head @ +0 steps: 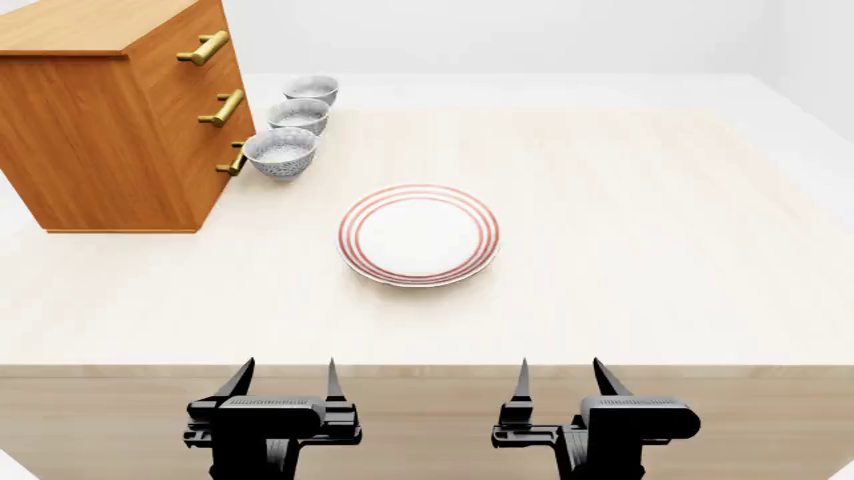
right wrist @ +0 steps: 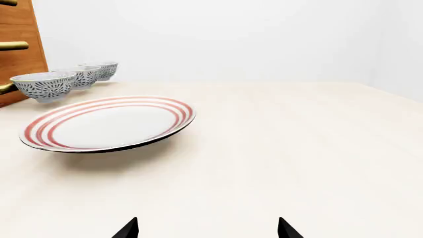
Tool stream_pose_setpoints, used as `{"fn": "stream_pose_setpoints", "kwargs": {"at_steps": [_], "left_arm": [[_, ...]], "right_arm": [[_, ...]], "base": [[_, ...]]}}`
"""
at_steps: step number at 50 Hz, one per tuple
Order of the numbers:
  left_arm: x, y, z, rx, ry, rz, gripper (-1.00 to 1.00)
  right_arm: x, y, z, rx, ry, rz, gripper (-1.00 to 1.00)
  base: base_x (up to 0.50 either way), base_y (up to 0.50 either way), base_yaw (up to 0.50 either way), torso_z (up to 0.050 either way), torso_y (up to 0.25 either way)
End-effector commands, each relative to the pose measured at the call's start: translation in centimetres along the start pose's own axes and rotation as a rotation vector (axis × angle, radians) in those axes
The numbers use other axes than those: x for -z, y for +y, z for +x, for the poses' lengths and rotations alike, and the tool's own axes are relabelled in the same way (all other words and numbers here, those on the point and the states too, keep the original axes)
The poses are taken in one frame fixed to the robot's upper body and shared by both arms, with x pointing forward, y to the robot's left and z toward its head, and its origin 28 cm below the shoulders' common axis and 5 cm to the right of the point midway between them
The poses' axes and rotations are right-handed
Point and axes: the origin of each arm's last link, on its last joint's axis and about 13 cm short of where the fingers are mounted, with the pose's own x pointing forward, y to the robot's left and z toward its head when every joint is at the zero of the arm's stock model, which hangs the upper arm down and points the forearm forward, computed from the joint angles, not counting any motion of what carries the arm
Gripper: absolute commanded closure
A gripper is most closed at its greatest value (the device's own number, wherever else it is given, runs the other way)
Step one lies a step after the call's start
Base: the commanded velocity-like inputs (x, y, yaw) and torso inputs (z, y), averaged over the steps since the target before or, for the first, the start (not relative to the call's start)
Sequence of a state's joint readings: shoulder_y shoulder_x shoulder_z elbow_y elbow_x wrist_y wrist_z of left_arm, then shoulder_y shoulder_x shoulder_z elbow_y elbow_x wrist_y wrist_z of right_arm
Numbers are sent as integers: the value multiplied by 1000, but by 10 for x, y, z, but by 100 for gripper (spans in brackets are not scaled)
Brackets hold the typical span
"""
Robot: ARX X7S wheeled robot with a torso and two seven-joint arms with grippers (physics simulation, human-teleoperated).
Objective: Put the bowl in the middle on the plate.
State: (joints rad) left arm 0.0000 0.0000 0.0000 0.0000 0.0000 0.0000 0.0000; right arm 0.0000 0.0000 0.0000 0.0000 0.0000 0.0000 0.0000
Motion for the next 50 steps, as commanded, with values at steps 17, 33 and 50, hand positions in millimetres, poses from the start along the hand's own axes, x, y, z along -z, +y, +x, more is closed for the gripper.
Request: {"fn": "stream_pose_setpoints", "kwargs": {"at_steps": [17, 33, 50], "left_arm": [[-75, 0, 18, 15, -24, 30, -100], [-135, 5, 45, 18, -148, 36, -100], [-132, 2, 49, 26, -145, 45, -100]], "right_arm": [[-72, -1, 15, -72, 36, -52, -100], [-137, -9, 26, -87, -69, -111, -100], [-137, -8, 31, -95, -74, -113, -100]], "base": [[0, 0, 0, 0, 0], [199, 0, 0, 0, 0], [500, 0, 0, 0, 0]]}}
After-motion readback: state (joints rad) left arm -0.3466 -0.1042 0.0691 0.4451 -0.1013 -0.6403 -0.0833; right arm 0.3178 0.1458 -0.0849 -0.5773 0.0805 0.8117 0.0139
